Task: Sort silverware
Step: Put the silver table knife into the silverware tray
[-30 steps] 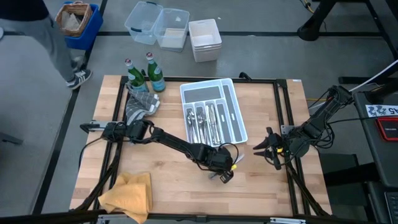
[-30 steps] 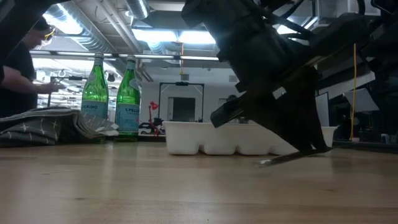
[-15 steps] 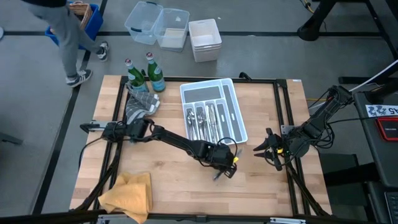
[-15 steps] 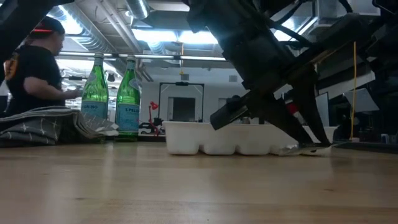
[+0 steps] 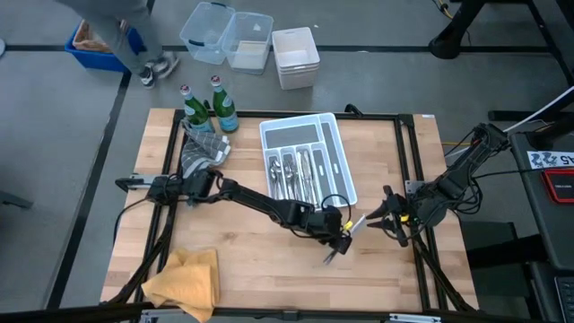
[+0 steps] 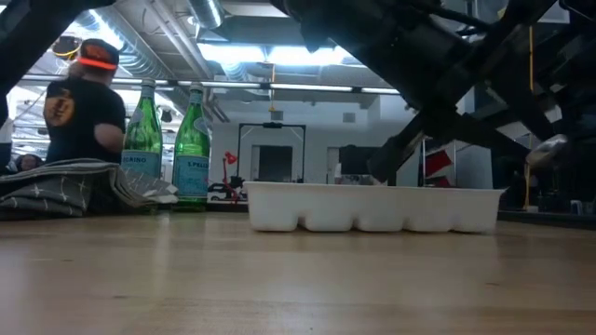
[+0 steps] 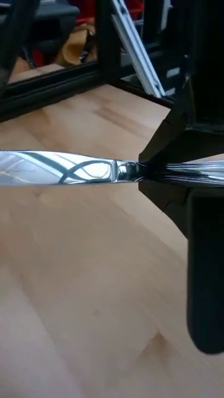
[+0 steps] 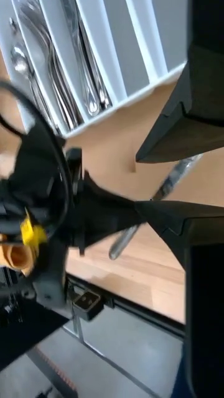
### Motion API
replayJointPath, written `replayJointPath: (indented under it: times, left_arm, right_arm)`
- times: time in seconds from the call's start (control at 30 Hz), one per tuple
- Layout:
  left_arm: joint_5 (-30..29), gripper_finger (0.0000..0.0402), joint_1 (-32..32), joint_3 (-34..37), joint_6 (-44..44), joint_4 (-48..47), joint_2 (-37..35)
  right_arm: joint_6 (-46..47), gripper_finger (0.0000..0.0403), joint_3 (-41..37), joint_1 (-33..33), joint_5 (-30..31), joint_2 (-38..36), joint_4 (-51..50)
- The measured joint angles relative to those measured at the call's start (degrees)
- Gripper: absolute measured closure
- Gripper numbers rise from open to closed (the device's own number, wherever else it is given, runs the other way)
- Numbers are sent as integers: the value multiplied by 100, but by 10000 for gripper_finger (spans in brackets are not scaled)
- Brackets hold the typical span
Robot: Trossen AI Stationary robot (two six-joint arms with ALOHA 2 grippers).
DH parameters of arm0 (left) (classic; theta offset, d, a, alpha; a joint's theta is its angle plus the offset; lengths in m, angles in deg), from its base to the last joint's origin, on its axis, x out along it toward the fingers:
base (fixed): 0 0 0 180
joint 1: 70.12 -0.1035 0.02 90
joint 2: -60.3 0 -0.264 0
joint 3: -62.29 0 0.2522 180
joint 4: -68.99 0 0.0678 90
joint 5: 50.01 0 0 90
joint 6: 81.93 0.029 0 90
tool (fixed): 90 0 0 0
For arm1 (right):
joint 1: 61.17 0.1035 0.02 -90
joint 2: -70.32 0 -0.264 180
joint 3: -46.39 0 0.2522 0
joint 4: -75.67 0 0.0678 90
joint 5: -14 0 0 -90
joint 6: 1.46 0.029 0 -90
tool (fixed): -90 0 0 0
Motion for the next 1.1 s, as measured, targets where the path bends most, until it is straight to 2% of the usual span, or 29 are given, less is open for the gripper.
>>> replayJointPath:
  times: [0.3, 0.67, 0.97, 1.1]
  left_arm:
    - [351, 369, -275, 0, -230, 218, 0]
    - [817, 369, -699, 0, -240, 950, -2]
    - [892, 369, -980, 0, -182, 992, -2]
    - [1130, 369, -1125, 2, -71, 825, -59]
  right_arm:
    - [-185, 292, 2, 0, -407, -319, 10]
    - [-537, 292, 2, 0, -413, -846, -2]
    - [-599, 292, 2, 0, -415, -929, -43]
    - [-599, 292, 2, 0, -415, -931, -43]
